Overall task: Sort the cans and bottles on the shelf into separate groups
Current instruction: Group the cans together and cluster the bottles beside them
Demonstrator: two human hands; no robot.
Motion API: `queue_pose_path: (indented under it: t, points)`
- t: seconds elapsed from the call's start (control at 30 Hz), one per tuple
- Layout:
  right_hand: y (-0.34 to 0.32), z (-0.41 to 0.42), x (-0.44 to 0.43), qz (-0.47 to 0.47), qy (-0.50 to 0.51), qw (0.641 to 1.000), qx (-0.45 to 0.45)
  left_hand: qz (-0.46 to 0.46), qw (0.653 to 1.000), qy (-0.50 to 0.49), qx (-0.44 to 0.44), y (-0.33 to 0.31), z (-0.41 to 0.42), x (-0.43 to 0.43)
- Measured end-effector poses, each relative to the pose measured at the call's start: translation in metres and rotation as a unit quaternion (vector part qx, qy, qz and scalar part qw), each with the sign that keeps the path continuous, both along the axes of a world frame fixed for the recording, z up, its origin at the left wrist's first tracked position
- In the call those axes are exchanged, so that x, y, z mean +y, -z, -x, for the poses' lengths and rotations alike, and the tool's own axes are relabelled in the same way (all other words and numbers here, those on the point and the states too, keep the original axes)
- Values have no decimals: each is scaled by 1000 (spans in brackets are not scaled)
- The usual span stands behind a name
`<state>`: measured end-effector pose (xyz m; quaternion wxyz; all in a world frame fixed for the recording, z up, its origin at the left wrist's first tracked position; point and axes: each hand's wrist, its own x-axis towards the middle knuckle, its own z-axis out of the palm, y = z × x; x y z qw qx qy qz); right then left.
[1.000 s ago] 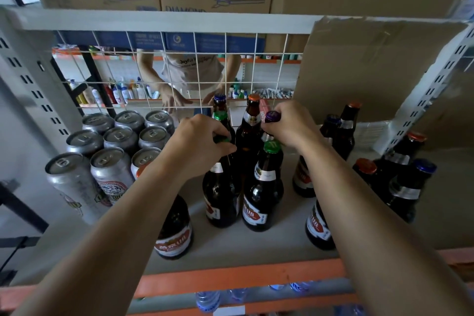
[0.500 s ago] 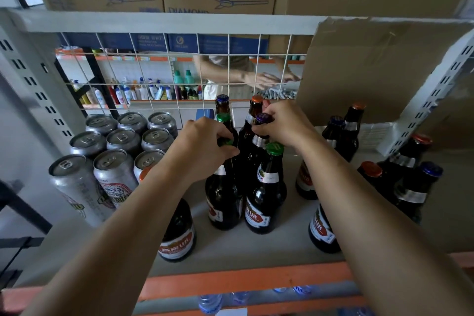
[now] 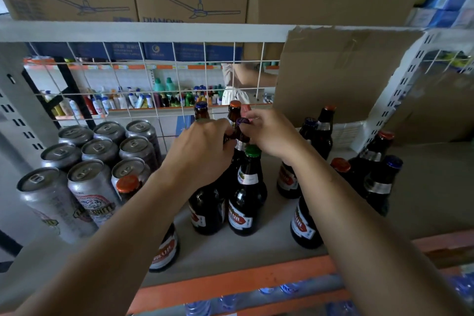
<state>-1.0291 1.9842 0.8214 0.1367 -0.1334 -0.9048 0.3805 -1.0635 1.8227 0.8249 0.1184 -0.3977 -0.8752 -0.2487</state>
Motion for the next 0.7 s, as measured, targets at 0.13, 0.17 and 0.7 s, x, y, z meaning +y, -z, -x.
queue_pose_path:
  t: [0.13,0.17,0.7]
  points:
    - [-2,-12,3,-53,10,999,-9,-10,999,46,-5,1,-7,16]
    - [-3,-16,6,-64,15,998,-11,-1,999,53,-12,2,-8,18]
    - [-13,-25,69,-246,160,935,-198,54,994,79,-48,2,-9,16]
